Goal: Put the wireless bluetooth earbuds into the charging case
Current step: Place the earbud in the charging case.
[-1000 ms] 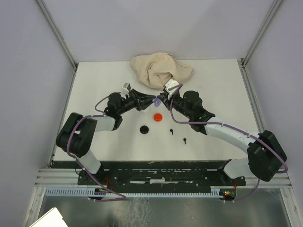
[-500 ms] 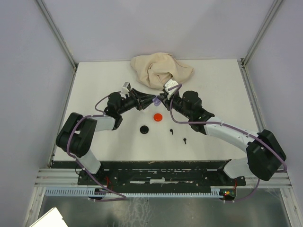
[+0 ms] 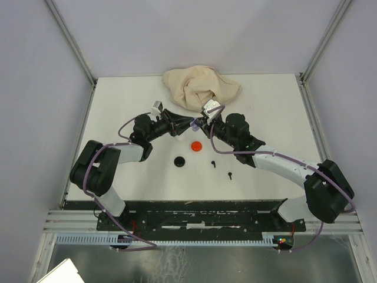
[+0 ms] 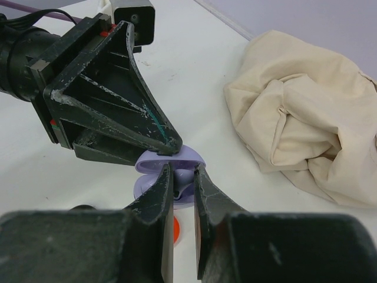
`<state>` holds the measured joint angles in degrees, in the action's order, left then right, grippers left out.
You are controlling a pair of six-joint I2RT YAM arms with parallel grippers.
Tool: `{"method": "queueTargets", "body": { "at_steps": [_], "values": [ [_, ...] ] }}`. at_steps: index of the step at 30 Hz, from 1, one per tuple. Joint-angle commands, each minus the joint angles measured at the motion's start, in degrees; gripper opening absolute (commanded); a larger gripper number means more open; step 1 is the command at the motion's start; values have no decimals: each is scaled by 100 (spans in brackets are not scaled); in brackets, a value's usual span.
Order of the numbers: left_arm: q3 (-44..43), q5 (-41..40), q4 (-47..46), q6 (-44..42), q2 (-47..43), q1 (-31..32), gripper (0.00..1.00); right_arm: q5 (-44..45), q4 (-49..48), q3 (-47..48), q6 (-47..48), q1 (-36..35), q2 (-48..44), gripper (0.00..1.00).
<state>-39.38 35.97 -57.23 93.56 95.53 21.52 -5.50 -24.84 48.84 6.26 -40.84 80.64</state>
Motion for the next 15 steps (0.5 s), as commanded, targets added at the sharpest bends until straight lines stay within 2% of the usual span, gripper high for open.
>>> {"method": "queueTargets", "body": {
  "at_steps": [1,3,4,5,10,15],
  "values": [
    [-220,-48,-405,173,-143,27,3,46,-201,9,-121,-26,-27,6],
    [-222,-71,-424,196,-135,22,3,123,-170,42,-231,-24,-58,19],
    [-235,-76,-427,198,-124,27,3,139,-161,53,-281,-27,-86,29],
    [-245,-80,-424,196,-114,28,3,157,-172,57,-331,-27,-119,35],
    [-246,-120,-424,198,-56,23,3,326,-440,45,-542,-11,-389,50],
    [-214,-219,-430,219,-20,26,3,909,-464,70,-746,75,-849,58]
  ]
}}
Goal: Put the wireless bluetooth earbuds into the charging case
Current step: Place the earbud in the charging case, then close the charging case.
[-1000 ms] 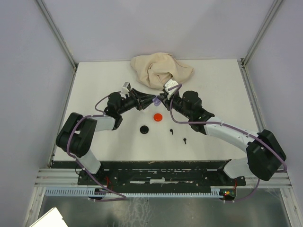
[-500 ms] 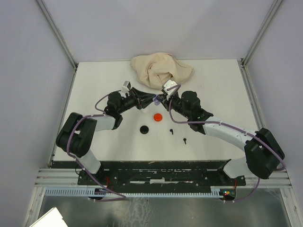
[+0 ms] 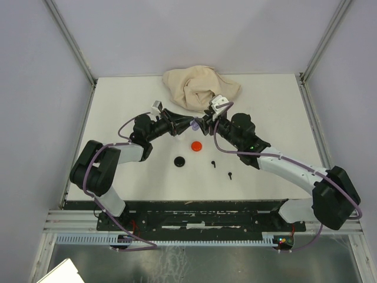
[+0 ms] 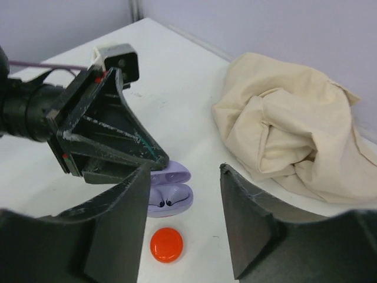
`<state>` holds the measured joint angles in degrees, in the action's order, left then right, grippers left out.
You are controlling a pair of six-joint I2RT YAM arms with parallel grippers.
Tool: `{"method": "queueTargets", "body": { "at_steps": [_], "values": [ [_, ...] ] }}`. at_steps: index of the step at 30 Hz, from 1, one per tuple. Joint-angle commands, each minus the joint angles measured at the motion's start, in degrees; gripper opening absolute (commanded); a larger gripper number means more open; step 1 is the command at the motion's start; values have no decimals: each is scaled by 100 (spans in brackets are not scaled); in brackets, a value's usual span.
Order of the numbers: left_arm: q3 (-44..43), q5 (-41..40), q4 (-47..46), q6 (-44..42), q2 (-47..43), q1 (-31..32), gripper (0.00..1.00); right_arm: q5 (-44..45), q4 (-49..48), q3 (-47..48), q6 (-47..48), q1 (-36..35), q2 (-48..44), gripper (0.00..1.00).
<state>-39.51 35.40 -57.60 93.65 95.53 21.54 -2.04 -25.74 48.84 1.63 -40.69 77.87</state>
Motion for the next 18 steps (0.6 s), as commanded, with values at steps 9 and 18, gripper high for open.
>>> {"method": "queueTargets", "body": {
  "at_steps": [9,18],
  "values": [
    [-72,-1404,175,648,-299,25,3,1409,1989,765,-171,86,-796,66],
    [-288,-3288,1724,827,-1155,241,3,1777,2011,638,-14,-64,-81,69]
  ]
}}
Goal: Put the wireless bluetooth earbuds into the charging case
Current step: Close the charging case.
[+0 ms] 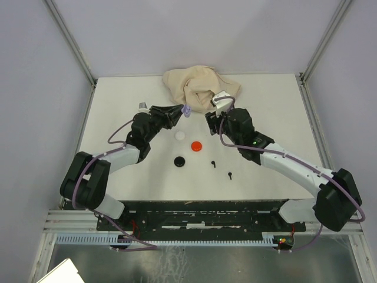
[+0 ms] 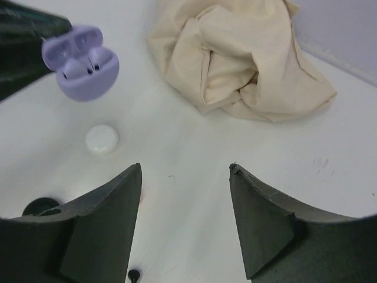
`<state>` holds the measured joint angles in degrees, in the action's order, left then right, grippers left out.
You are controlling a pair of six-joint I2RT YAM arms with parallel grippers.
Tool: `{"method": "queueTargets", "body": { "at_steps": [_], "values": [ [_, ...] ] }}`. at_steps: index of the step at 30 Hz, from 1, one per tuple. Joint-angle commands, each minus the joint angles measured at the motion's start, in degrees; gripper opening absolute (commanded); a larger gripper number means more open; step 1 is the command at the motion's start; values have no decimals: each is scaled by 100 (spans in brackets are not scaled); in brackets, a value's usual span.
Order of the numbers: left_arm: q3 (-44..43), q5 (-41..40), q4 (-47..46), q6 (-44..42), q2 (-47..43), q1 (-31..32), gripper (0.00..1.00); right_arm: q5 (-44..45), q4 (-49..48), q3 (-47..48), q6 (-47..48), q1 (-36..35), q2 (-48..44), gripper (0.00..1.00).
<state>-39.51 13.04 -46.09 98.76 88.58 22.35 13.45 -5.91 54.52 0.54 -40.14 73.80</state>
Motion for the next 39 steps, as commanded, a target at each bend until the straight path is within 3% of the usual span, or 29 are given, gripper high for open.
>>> {"method": "queueTargets", "body": {
  "at_steps": [1,11,22,39],
  "values": [
    [-320,-1138,691,347,-497,205,3,228,-79,73,107,-173,434,69],
    [-367,-1313,752,693,-350,610,3,330,-701,547,239,-655,1445,70],
    [-119,-1153,707,798,-386,694,3,717,-1566,666,384,-697,1966,71],
    [345,-907,436,754,-352,642,3,1503,-2023,380,913,-697,1926,71]
  ]
}}
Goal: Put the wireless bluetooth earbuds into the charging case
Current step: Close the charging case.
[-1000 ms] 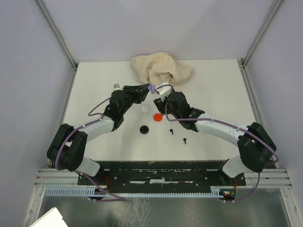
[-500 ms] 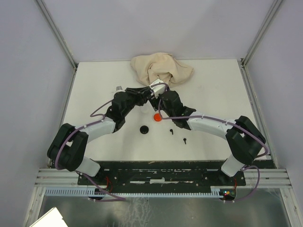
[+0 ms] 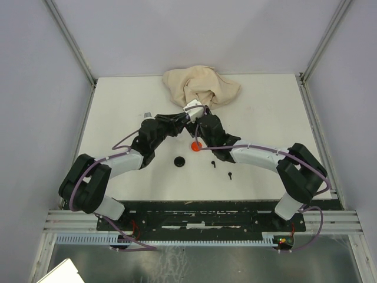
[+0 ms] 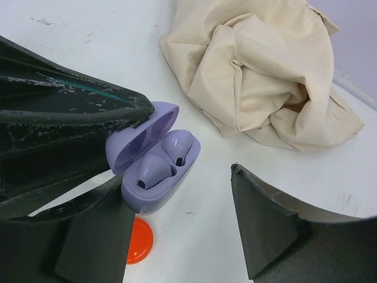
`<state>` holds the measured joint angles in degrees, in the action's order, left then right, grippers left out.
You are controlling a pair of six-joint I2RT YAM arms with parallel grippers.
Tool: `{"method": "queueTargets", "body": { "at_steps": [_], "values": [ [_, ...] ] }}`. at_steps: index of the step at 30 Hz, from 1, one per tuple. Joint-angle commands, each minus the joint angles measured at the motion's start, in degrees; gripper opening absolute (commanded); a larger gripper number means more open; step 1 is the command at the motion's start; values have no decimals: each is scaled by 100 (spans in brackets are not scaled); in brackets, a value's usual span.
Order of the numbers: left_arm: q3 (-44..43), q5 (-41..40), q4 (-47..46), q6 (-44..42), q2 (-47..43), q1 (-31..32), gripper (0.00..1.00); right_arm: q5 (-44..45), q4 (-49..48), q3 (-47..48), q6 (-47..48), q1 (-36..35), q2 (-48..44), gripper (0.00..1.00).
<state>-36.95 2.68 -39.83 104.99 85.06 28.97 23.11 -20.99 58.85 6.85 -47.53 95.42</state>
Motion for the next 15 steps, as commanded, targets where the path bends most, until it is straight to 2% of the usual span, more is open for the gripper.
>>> {"method": "queueTargets", "body": {
  "at_steps": [1,11,15],
  "values": [
    [91,141,-202,128,15,-37,3,618,-564,-114,321,42,-270,71],
    [238,211,-220,-64,74,-234,3,1055,-522,-606,616,64,-854,72],
    [224,367,292,-912,-127,-635,3,1196,798,-402,129,179,-1113,75]
  ]
}}
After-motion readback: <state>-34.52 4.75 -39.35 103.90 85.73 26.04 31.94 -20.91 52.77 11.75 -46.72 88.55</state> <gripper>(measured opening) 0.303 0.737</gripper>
